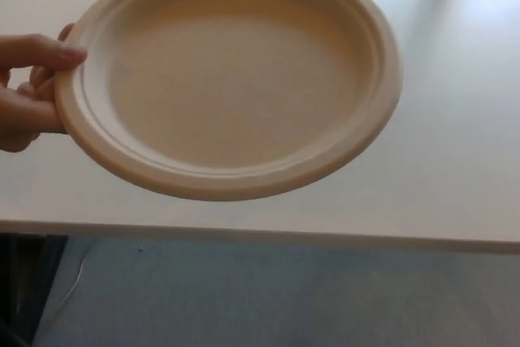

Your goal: A person passes a plate to the robot and the robot grabs it with its left hand and places it at the centre of the table infront of it

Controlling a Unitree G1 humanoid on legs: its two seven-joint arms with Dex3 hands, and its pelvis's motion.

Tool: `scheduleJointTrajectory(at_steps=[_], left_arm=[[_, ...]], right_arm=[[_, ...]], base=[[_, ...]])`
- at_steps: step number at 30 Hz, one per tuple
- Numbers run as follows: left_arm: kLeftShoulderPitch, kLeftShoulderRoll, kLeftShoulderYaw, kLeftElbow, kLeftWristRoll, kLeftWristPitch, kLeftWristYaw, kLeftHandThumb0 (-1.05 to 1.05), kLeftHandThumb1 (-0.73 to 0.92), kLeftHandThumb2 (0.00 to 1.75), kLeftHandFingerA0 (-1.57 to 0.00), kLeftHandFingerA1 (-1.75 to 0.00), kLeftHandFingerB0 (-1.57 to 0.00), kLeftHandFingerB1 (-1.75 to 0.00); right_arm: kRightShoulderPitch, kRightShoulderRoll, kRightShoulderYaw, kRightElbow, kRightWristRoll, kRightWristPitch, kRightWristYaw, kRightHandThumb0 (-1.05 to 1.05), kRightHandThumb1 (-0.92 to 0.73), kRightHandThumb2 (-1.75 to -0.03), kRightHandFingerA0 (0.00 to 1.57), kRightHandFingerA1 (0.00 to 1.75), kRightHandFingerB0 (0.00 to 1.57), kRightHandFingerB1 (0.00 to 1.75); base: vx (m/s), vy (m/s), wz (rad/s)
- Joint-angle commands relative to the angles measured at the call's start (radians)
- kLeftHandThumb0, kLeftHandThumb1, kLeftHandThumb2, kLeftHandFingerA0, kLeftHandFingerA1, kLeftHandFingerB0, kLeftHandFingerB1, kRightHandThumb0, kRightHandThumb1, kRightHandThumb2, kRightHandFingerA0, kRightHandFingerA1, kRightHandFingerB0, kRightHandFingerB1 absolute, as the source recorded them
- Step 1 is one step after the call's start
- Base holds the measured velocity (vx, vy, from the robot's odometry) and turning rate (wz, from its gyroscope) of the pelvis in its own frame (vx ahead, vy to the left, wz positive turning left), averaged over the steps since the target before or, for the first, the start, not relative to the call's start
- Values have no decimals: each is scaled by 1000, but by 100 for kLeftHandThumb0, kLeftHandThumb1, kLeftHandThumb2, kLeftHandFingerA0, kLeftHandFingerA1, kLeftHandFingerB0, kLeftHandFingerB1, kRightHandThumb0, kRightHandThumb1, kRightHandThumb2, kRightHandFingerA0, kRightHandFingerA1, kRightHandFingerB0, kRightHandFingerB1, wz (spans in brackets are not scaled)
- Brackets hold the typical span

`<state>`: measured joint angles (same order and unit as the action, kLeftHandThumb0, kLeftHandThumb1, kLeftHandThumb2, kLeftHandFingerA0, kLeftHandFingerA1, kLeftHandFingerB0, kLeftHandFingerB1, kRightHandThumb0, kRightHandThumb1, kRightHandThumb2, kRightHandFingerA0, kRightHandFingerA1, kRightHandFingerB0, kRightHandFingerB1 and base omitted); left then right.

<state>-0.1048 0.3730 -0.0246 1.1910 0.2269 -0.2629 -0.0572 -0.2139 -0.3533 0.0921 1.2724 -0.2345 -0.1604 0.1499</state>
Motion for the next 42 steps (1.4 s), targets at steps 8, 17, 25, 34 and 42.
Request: scheduleJointTrajectory(at_steps=[8, 17, 25, 34, 42], left_arm=[[189, 43, -73, -345, 109, -468, 163, -78, 51, 83, -24, -43, -17, -38], [547, 4, 34, -1288, 188, -652, 139, -37, 29, 91, 0, -48, 0, -48], [680, 26, 115, -1695, 152, -610, 25, -81, 53, 90, -7, -28, -5, -23], [713, 33, 154, -1876, 61, -622, 15, -78, 61, 59, -19, -32, -17, -31], [645, -80, 178, -1893, 47, -728, 117, -71, 48, 79, -29, -44, -18, -39]], right_arm=[[2, -11, 4, 30, -2, -24, 22, -78, -76, -63, 34, 59, 25, 43], [-13, -17, 20, 29, -14, -31, 17, -79, -59, -95, 33, 63, 22, 52], [-22, -16, 7, 27, 4, -23, 34, -76, -75, -62, 29, 59, 23, 44], [-29, -20, 5, 30, 6, -18, 34, -77, -74, -63, 30, 59, 23, 44], [-42, -22, 8, 33, 2, -12, 35, -77, -75, -62, 32, 60, 24, 45]], base=[[0, 0, 0], [0, 0, 0], [0, 0, 0], [0, 0, 0], [0, 0, 0]])
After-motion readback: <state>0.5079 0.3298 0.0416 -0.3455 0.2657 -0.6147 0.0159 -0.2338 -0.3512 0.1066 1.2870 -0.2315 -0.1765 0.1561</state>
